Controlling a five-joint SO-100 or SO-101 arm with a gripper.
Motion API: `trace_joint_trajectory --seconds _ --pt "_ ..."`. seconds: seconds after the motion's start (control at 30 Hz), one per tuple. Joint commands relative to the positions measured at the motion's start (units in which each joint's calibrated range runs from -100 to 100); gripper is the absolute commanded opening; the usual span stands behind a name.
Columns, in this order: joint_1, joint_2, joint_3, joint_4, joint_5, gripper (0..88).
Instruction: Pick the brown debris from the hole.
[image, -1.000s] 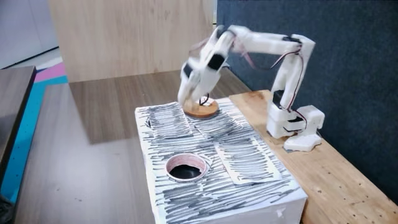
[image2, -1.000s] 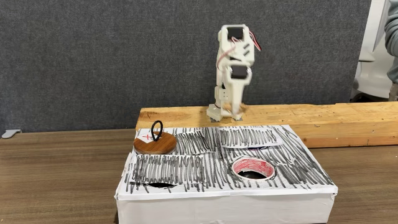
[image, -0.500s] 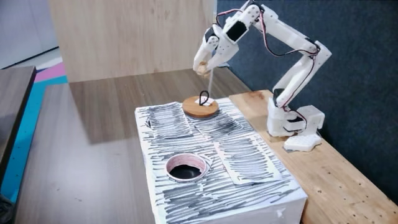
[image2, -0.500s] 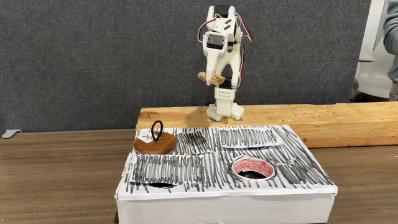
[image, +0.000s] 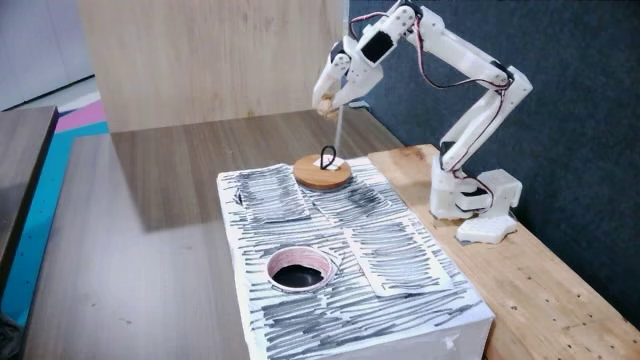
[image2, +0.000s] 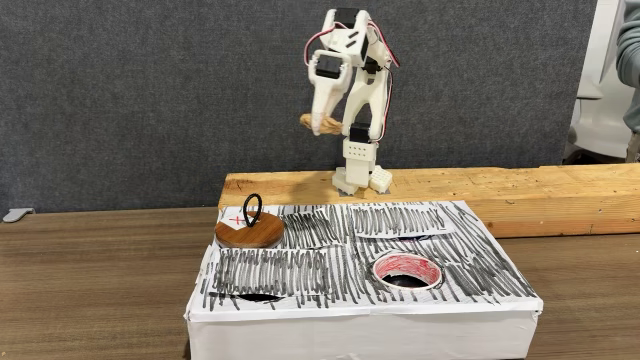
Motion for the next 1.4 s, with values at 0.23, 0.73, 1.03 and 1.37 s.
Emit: trace_joint_trajectory --seconds 0.23,0.73,1.03,1.37 --pt "2.57 -1.27 -0.24 0.09 0.3 1.3" --pt "3.08 -1.27 -0.24 0.09 0.2 37.3" --pt "3.08 -1.27 -0.24 0.09 0.25 38.3" --pt "3.08 -1.27 -0.24 0.09 0.25 38.3"
